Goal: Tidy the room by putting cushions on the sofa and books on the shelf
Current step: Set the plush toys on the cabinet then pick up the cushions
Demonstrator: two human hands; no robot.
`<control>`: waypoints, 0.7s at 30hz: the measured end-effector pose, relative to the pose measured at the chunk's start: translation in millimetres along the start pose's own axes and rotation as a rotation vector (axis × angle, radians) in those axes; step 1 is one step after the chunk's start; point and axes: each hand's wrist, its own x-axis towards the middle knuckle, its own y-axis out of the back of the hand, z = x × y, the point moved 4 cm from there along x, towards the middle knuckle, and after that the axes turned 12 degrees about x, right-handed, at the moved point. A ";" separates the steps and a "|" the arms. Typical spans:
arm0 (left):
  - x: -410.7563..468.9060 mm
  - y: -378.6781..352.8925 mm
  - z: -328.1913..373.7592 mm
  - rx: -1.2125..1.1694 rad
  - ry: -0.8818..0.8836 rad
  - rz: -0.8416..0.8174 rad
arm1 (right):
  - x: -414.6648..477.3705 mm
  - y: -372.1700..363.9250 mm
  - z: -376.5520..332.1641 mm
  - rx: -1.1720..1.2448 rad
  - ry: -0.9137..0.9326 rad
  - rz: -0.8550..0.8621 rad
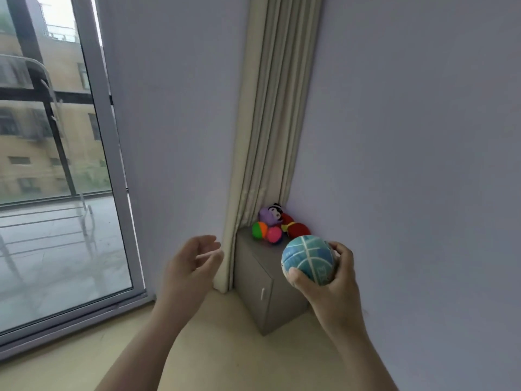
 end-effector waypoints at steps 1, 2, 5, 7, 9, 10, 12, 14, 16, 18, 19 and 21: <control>14.8 -20.0 2.8 -0.008 -0.010 0.005 | 23.1 7.6 10.7 0.012 0.013 -0.007; 22.0 -31.3 4.7 -0.017 -0.002 -0.001 | 35.6 12.4 18.5 0.007 0.009 -0.008; 54.0 -76.4 9.8 -0.001 0.020 -0.002 | 86.9 29.3 44.7 -0.016 -0.003 -0.031; 74.6 -101.5 10.6 0.003 0.028 0.012 | 118.2 39.3 61.2 -0.037 0.002 -0.041; 95.8 -125.5 6.0 0.019 0.046 0.005 | 146.7 45.7 79.8 -0.052 -0.022 -0.051; 104.7 -134.0 6.0 0.020 0.050 0.004 | 158.8 47.3 87.6 -0.047 -0.033 -0.054; 148.9 -172.1 -6.4 0.045 0.070 -0.002 | 205.4 47.9 123.0 -0.057 -0.060 -0.057; 166.0 -183.2 -9.7 0.036 0.087 -0.004 | 222.1 43.8 135.5 -0.071 -0.080 -0.071; 176.8 -192.7 -15.1 0.026 0.100 -0.019 | 232.7 41.5 150.8 -0.070 -0.106 -0.076; 202.0 -204.9 -24.2 0.024 0.115 -0.019 | 257.2 35.6 167.8 -0.076 -0.117 -0.066; 221.5 -213.3 -31.8 0.023 0.118 -0.020 | 275.1 29.0 179.3 -0.078 -0.123 -0.059; 265.7 -229.8 -46.4 0.027 0.119 -0.019 | 313.7 13.8 205.0 -0.087 -0.132 -0.056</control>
